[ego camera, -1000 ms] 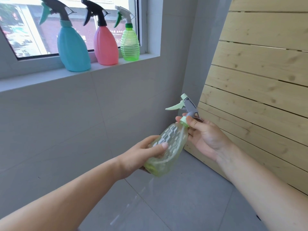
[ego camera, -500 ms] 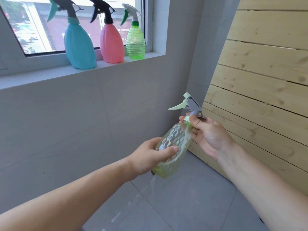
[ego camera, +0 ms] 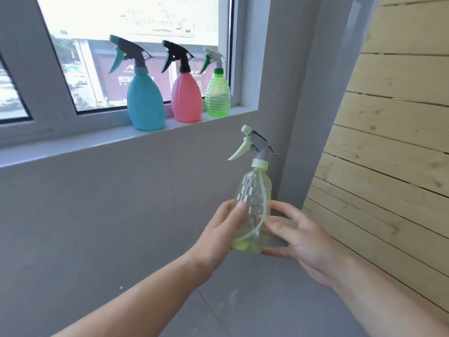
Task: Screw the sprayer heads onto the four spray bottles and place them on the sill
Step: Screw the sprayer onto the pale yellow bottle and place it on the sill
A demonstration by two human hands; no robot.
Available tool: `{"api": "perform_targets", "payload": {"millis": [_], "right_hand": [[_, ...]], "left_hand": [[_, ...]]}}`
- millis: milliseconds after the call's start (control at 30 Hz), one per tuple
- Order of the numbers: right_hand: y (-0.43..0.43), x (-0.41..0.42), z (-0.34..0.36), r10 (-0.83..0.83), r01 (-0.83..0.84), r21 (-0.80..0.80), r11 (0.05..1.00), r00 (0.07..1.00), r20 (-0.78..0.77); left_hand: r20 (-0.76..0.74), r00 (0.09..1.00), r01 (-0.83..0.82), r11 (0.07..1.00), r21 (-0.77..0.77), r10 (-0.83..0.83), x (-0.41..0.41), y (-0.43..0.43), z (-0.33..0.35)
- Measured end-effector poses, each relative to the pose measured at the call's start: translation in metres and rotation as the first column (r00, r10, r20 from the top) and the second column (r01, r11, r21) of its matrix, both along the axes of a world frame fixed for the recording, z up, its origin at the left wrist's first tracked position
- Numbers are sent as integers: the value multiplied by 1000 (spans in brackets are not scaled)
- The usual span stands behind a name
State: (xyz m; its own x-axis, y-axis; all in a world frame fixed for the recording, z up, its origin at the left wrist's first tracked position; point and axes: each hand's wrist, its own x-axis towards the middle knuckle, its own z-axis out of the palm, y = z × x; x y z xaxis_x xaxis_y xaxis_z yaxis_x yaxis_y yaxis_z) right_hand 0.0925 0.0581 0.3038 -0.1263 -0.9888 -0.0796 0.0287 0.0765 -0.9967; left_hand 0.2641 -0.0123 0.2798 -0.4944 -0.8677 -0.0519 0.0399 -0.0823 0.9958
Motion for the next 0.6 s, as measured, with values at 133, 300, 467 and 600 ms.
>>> {"api": "perform_targets", "payload": {"millis": [133,300,467,600], "right_hand": [[-14,23,22,13,-26,-118,993,994,-111],[-58,65,55,18,-63,-238,969,983,-184],[-126,132,102,15,-106,-348,932,968,-252],[-180,186,131,6,-132,-386,913,951,-310]], "left_hand": [[2,1000,-18,995,-99,18,15,-10,11],[-6,992,-119,945,-305,123,58,-43,46],[-1,950,-275,840,-468,311,124,-91,100],[12,888,-386,758,-526,460,172,-132,133]]}}
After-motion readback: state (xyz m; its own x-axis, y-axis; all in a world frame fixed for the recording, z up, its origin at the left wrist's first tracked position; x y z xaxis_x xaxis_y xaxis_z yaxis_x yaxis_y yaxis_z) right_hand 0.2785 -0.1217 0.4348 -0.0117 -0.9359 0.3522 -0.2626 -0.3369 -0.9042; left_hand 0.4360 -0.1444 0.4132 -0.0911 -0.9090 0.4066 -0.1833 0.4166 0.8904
